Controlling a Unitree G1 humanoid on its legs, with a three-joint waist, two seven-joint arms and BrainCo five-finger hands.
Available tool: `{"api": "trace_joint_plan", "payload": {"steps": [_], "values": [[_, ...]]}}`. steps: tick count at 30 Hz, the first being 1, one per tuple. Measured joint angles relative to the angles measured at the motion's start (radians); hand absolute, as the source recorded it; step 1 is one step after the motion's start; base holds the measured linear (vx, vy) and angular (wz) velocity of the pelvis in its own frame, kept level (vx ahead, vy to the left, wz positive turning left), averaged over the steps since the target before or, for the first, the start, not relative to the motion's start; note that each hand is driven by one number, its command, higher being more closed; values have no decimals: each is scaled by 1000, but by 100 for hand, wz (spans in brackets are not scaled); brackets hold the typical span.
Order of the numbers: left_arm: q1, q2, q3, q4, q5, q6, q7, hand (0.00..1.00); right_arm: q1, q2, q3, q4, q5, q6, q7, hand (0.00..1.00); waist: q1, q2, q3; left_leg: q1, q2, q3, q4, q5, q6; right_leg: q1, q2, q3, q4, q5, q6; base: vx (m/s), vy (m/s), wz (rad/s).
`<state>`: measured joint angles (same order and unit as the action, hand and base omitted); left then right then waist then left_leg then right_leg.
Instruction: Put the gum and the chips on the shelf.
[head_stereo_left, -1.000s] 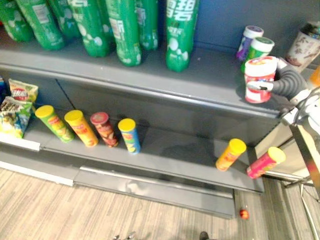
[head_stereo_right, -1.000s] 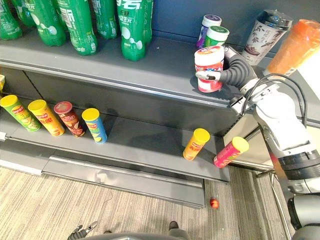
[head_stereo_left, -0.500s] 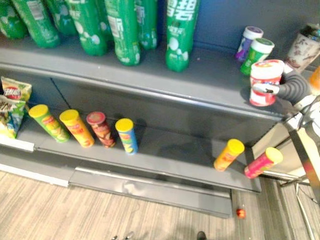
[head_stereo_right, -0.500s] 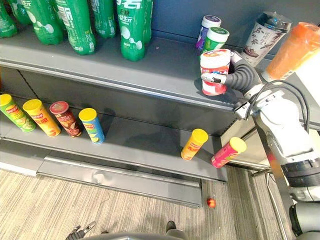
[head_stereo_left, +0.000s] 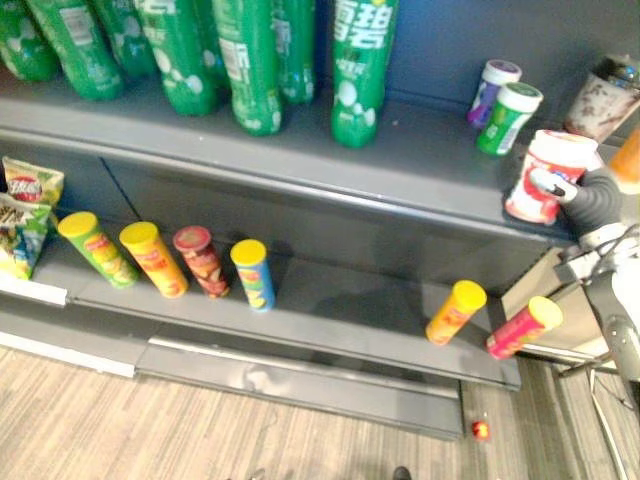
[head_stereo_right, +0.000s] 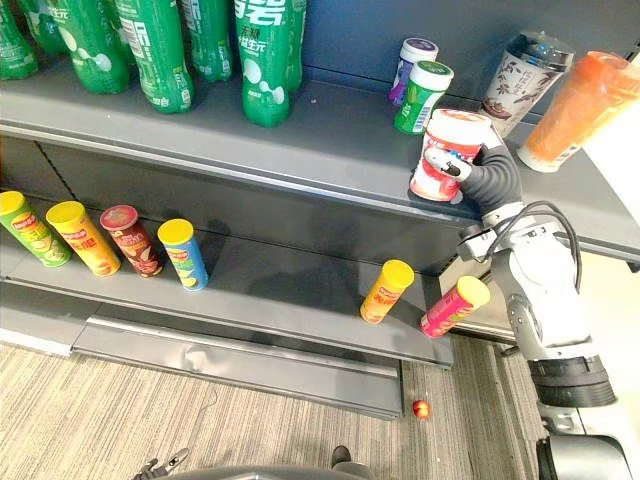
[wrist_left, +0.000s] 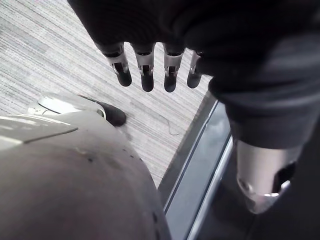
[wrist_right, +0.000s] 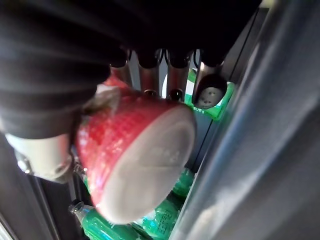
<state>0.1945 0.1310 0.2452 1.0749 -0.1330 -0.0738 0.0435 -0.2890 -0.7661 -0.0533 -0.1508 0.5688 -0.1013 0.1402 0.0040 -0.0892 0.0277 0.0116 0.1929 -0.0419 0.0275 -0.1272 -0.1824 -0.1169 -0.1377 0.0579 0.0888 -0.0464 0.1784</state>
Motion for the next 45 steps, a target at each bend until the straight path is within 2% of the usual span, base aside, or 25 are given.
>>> {"api": "trace_joint_plan", "payload": {"steps": [4,5,11,22,27,36,40,45], "values": [[1,0,-2,0,0,1,3,0,12,0,0,-13,-1,0,-4,100,0,3,-1,0,0,0,0,0,0,0,0,0,0,0,0,0,0,0],[1,0,-2,0,0,1,4,0,15,1,0,-15,-2,0,-6,0,0,3,-2,0,0,0,0,0,0,0,0,0,0,0,0,0,0,0],[5,-1,-5,0,0,1,17,0,19,41,-7,-30,-24,-4,-9,0,-2,7,-6,0,0,1,1,0,0,0,0,2,1,0,0,0,0,0],[5,-1,-4,0,0,0,18,0,18,42,-9,-41,-138,-13,-26,0,-2,8,-5,-6,0,1,1,0,0,-1,0,2,1,0,0,0,0,0],[5,-2,-3,0,0,0,19,0,13,77,-23,-43,-140,-13,-31,0,-3,7,-6,-6,0,1,1,0,0,-1,0,3,1,0,0,0,0,0],[5,-12,17,0,0,0,20,0,-24,77,-24,-26,-136,-6,-47,0,-3,5,-7,-2,-1,3,1,0,0,-4,0,6,-2,3,0,0,0,0],[5,-13,17,-1,-1,0,20,0,-53,72,-24,6,-126,7,-49,0,-2,6,-7,-2,-1,3,1,0,0,-4,0,6,-3,4,0,0,0,0],[6,-13,18,-1,-1,0,20,0,-68,27,-17,25,-88,23,-48,0,-3,6,-6,-4,-1,5,-1,0,0,-3,0,7,-14,10,-1,0,0,-1]]}}
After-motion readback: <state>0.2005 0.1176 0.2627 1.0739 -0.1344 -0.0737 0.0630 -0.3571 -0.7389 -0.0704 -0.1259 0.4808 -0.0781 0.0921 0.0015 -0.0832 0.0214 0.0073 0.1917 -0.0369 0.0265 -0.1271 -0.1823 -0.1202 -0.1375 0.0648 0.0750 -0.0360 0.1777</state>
